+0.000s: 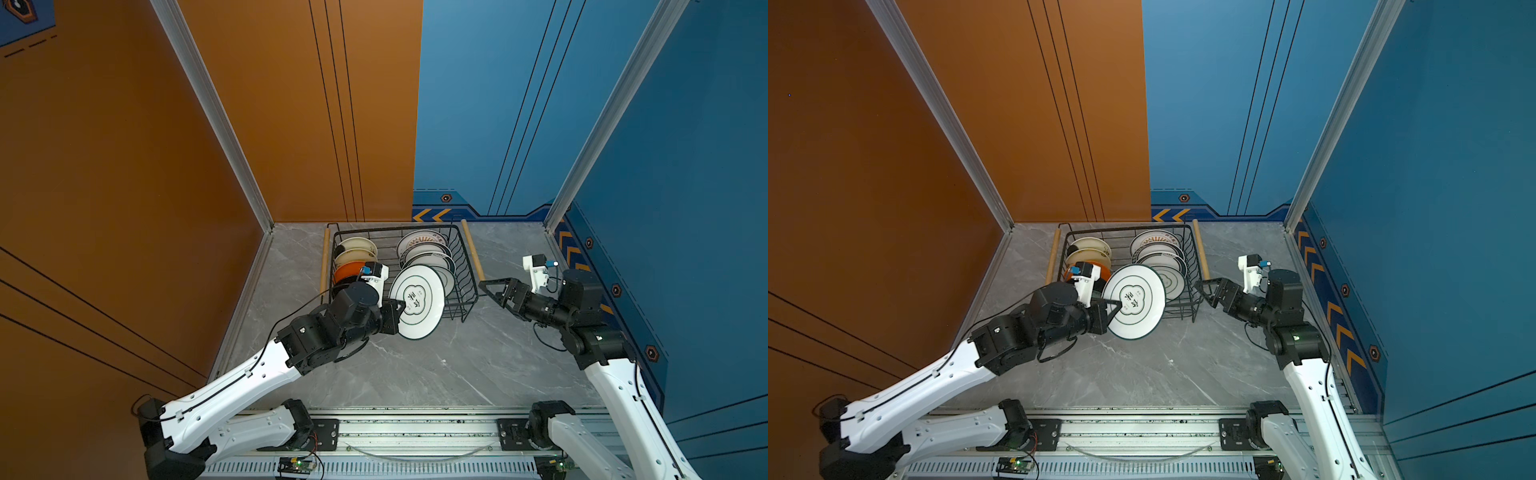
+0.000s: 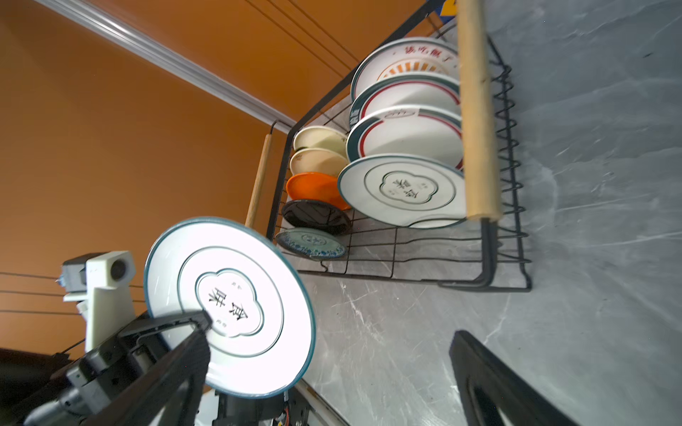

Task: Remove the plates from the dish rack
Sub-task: 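Lift the plate out with the left gripper while the right reaches toward it, then grasp the plate's rim with the right gripper beside the left gripper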

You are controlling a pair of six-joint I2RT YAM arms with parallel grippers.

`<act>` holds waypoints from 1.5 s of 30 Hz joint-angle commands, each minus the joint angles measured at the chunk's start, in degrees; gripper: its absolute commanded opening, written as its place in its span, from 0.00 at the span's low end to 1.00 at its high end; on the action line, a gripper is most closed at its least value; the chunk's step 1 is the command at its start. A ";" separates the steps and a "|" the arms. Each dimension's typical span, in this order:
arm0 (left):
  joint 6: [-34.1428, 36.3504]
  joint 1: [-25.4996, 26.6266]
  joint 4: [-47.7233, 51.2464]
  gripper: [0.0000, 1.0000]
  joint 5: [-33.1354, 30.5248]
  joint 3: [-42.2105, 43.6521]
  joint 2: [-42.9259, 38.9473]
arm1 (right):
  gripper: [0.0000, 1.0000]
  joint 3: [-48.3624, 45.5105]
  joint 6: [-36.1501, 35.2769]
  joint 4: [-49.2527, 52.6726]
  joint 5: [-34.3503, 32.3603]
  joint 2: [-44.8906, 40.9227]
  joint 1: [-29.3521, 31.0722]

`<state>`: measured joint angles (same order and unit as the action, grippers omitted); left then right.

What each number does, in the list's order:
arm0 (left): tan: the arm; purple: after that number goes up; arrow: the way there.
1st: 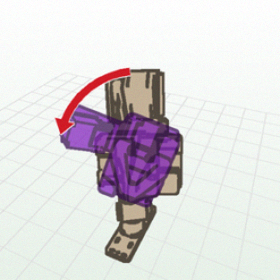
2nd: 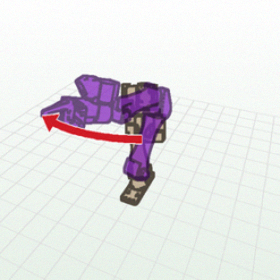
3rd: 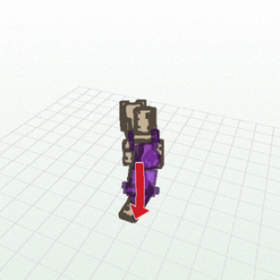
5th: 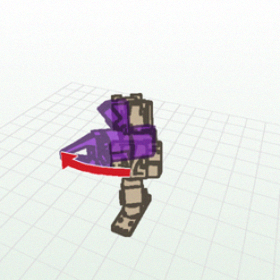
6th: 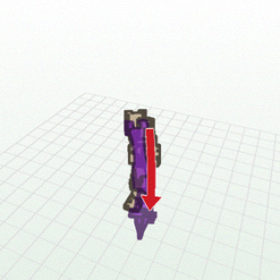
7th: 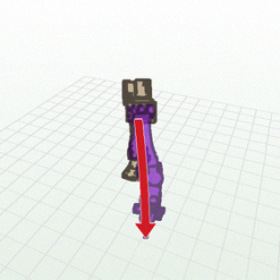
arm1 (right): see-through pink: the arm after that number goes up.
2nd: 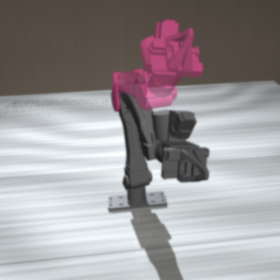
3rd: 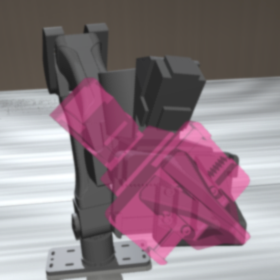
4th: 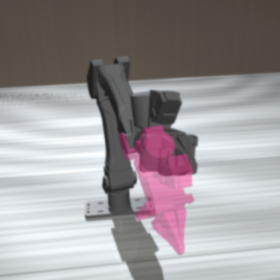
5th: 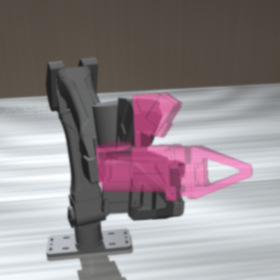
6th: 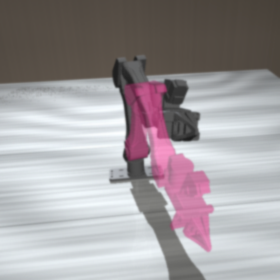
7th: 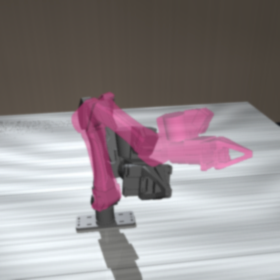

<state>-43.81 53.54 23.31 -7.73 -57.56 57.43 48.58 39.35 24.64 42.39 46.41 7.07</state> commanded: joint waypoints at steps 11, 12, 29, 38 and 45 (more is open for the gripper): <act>-12.32 4.42 -15.73 0.00 -6.62 12.89 -4.96 | 0.96 -9.50 8.81 -12.03 -8.77 -2.08 20.58; -12.60 4.46 -15.84 0.00 -6.61 13.23 -4.97 | 0.95 -9.72 8.90 -12.29 -9.52 -2.06 21.42; -17.27 4.87 -21.15 0.00 -9.86 19.19 -9.45 | 0.91 -13.70 12.19 -19.31 -8.26 -0.90 24.30; -19.21 4.29 -24.63 0.00 -8.78 22.09 -10.96 | 0.88 -13.44 14.13 -24.91 -8.28 3.47 27.21; -20.67 3.67 -28.10 0.00 -6.52 23.05 -10.06 | 0.83 -13.84 16.79 -31.54 -7.86 7.44 28.21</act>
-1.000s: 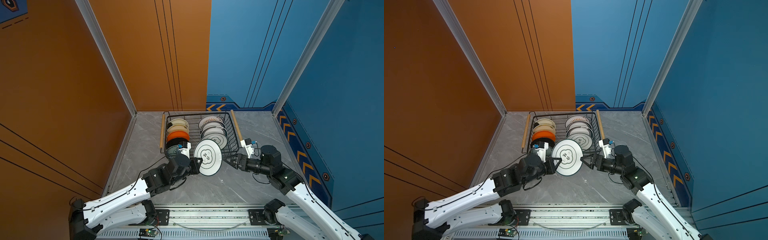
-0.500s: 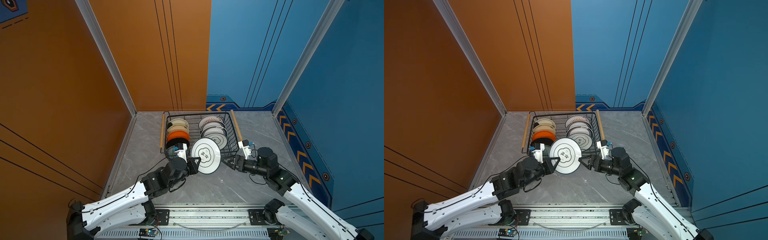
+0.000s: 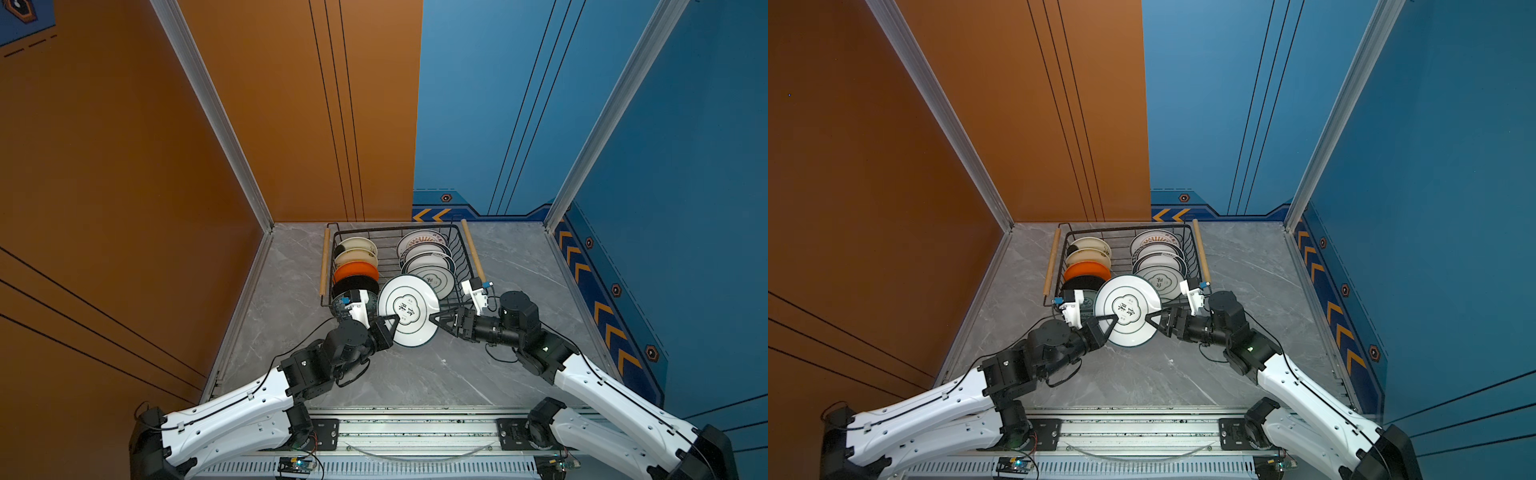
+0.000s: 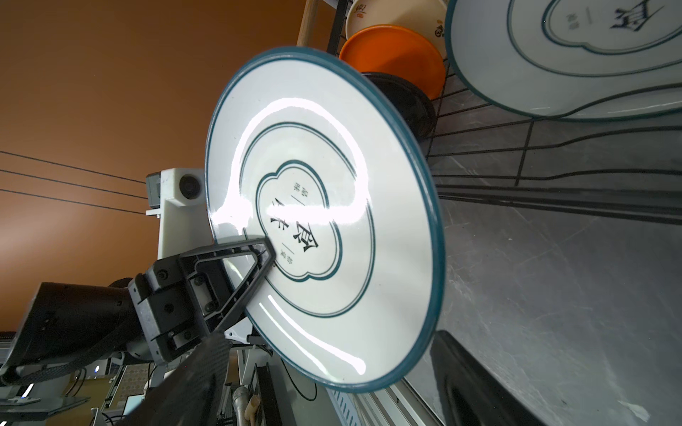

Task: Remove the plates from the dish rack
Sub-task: 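Grasp the plate's rim with the right gripper beside the left gripper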

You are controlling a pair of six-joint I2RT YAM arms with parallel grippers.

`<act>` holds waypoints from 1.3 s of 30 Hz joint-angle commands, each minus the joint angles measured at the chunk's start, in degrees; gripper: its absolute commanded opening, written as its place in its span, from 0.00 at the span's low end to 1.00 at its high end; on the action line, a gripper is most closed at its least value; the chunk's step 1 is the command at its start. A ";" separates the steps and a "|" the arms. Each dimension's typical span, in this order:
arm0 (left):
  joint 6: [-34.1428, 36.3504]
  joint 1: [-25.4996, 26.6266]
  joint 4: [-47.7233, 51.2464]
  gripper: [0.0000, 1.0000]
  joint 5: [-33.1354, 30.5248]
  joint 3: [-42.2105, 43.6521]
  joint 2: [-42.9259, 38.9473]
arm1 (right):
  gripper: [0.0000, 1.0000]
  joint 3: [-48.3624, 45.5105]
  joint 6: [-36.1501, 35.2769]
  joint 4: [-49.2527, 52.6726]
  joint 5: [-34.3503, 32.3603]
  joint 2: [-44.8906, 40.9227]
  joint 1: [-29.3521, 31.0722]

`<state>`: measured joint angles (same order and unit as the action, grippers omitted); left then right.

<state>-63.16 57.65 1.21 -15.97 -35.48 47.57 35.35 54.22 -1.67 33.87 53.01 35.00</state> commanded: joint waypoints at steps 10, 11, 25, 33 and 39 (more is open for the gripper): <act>-2.70 -2.61 -9.12 0.00 5.44 1.55 1.58 | 0.66 0.37 2.01 -7.58 1.12 2.83 0.27; -2.95 -2.72 -9.71 0.00 5.80 1.62 2.09 | 0.61 0.64 2.04 -8.04 1.36 3.12 0.29; -5.18 -6.34 -13.82 0.00 10.96 2.35 6.63 | 0.25 -1.99 5.90 -20.51 4.66 6.46 -1.06; -5.78 -7.33 -16.11 0.00 13.88 1.79 11.76 | 0.15 -3.23 8.55 -25.82 5.82 7.59 -1.91; -4.99 -7.46 -16.87 0.04 14.82 1.34 14.37 | 0.00 -3.07 7.82 -24.04 4.73 5.88 -3.56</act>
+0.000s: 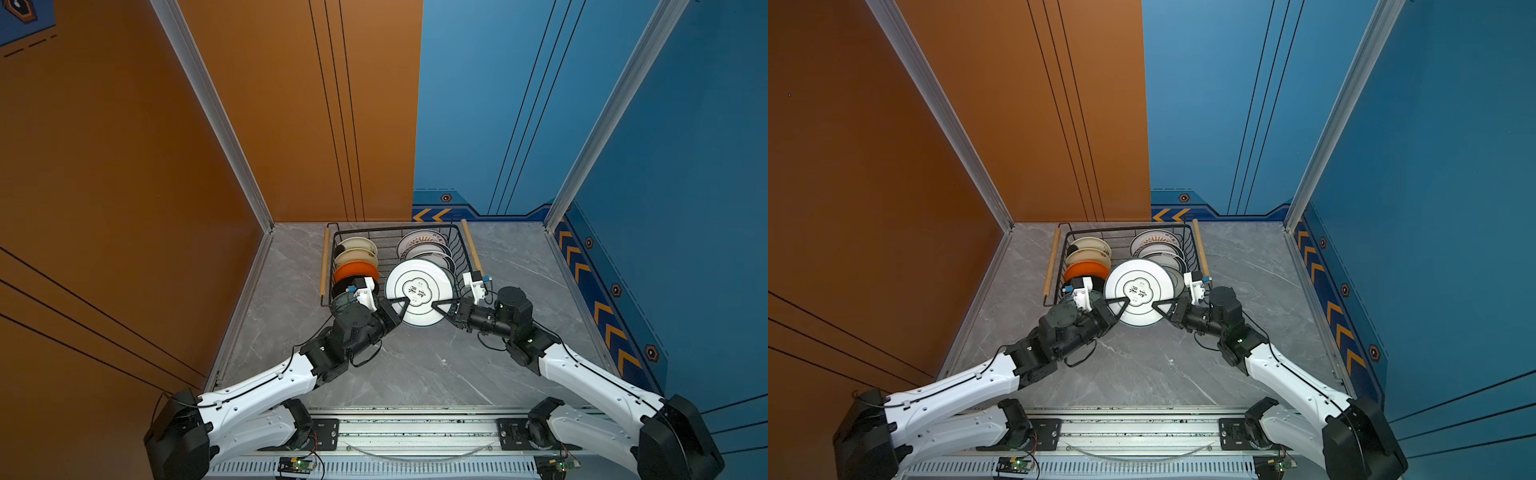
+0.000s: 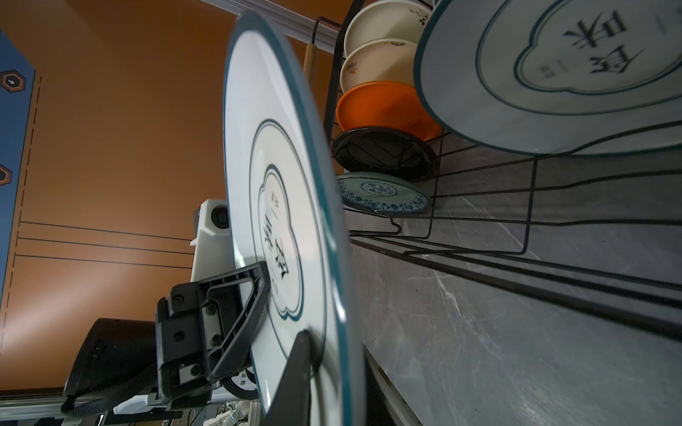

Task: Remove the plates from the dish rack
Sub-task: 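Grasp the plate's rim with the right gripper beside the left gripper, then open the left gripper while the right carries the plate away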

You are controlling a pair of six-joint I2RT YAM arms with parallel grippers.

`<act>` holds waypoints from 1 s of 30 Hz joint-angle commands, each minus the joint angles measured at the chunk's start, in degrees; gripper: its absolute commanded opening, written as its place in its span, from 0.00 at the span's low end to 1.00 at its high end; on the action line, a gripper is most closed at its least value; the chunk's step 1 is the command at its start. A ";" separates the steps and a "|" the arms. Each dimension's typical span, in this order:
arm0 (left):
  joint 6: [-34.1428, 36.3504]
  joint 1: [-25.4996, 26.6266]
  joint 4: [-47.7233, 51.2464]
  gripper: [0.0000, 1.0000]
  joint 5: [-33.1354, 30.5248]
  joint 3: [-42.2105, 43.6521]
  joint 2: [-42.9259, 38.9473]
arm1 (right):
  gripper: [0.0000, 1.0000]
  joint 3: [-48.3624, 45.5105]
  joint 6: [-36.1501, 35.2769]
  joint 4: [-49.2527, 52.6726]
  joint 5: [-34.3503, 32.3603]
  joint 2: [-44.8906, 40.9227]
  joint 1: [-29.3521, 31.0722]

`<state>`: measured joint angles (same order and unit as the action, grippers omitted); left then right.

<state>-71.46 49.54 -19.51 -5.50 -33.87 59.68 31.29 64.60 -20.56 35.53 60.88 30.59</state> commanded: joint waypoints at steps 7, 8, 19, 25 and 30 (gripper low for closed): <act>6.40 0.20 4.53 0.44 4.09 -0.58 2.22 | 0.00 2.50 -6.37 1.71 1.31 -2.75 -0.42; 6.91 0.01 5.46 0.46 4.09 -0.93 2.07 | 0.00 2.83 -6.87 2.52 1.14 -2.78 -0.57; 11.33 -2.91 9.87 0.67 5.24 -1.71 -0.89 | 0.00 8.09 -11.21 9.83 0.51 -1.38 -2.19; 14.40 -3.84 13.87 0.79 5.13 -2.56 -5.08 | 0.00 11.51 -14.08 15.60 0.19 -1.28 -4.99; 18.52 -4.30 22.12 0.88 2.75 -5.81 -8.13 | 0.00 14.81 -16.01 21.59 2.22 -3.14 -10.66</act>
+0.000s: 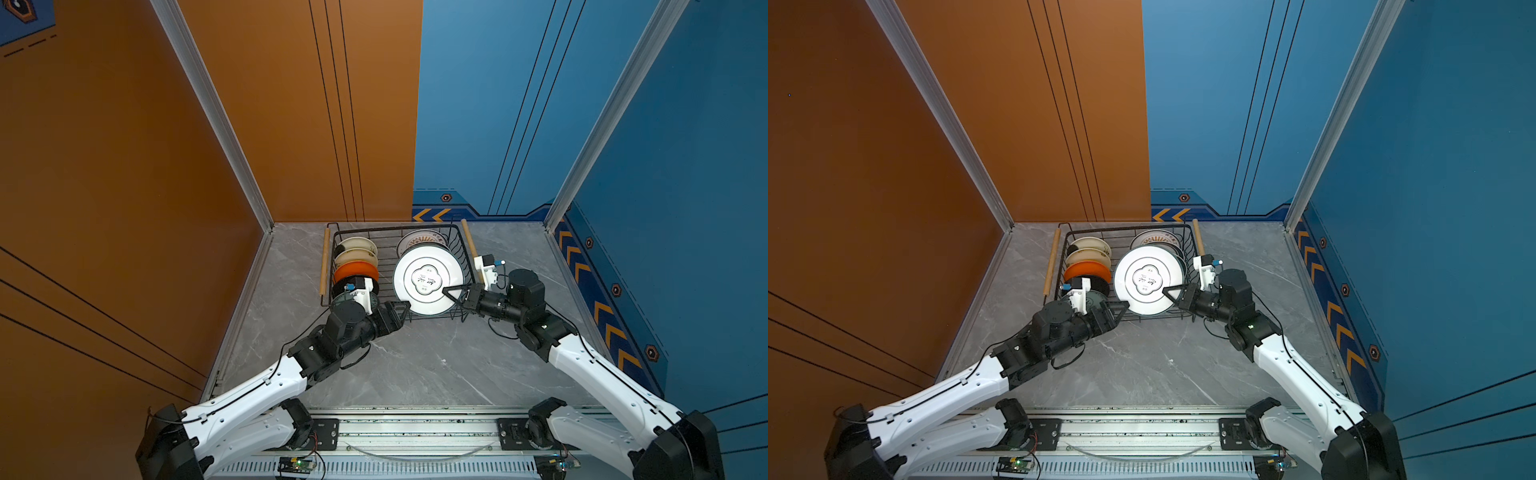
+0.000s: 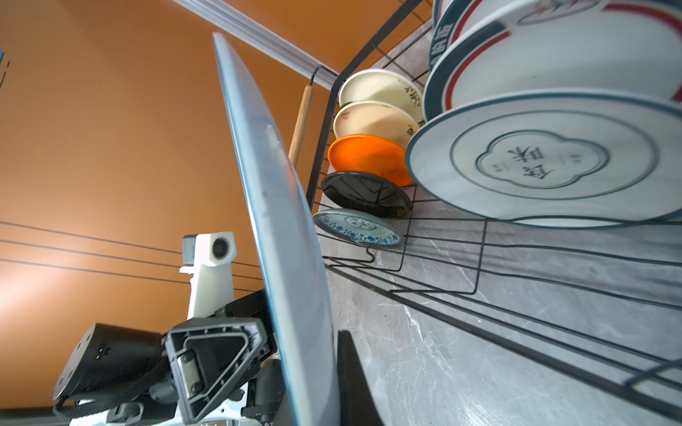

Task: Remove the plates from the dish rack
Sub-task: 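Open the left gripper while the right carries the plate away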

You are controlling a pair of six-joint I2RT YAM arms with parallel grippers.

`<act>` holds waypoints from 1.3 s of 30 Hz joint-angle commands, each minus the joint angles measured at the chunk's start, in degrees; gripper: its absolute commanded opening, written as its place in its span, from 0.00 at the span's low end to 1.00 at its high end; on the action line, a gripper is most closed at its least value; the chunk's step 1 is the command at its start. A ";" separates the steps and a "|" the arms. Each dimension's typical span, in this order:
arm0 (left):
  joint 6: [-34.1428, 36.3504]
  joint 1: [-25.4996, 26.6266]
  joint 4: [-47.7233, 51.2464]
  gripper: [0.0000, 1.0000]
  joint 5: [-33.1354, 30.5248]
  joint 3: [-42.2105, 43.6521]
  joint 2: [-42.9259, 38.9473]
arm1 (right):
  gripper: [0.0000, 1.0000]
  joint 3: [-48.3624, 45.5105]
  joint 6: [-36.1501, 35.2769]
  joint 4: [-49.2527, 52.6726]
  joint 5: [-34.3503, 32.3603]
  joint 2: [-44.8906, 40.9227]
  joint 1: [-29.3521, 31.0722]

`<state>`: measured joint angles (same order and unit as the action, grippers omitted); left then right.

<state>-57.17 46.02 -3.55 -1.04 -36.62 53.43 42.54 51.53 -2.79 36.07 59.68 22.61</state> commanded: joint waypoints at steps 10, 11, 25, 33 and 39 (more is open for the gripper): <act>14.06 -3.28 20.66 0.98 -2.79 -14.52 1.75 | 0.00 11.48 -2.20 12.63 12.48 -2.50 -25.05; 15.14 -3.39 20.89 0.98 -2.30 -15.45 2.73 | 0.00 11.90 -1.82 12.76 13.46 -2.23 -27.26; 27.12 -3.68 31.69 0.98 -5.98 -32.82 16.90 | 0.00 10.29 -7.15 22.48 10.02 2.45 -49.43; 28.87 -6.16 34.83 0.98 -6.11 -35.34 22.21 | 0.00 2.46 -8.80 21.29 0.18 5.41 -51.59; 32.86 -5.51 33.19 0.98 -6.86 -35.15 23.19 | 0.00 -1.06 -10.43 20.93 -2.86 8.19 -51.97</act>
<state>-27.40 40.29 29.15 -7.27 -70.32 76.79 42.39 43.35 18.98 35.44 67.68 -28.73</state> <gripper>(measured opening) 0.978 0.070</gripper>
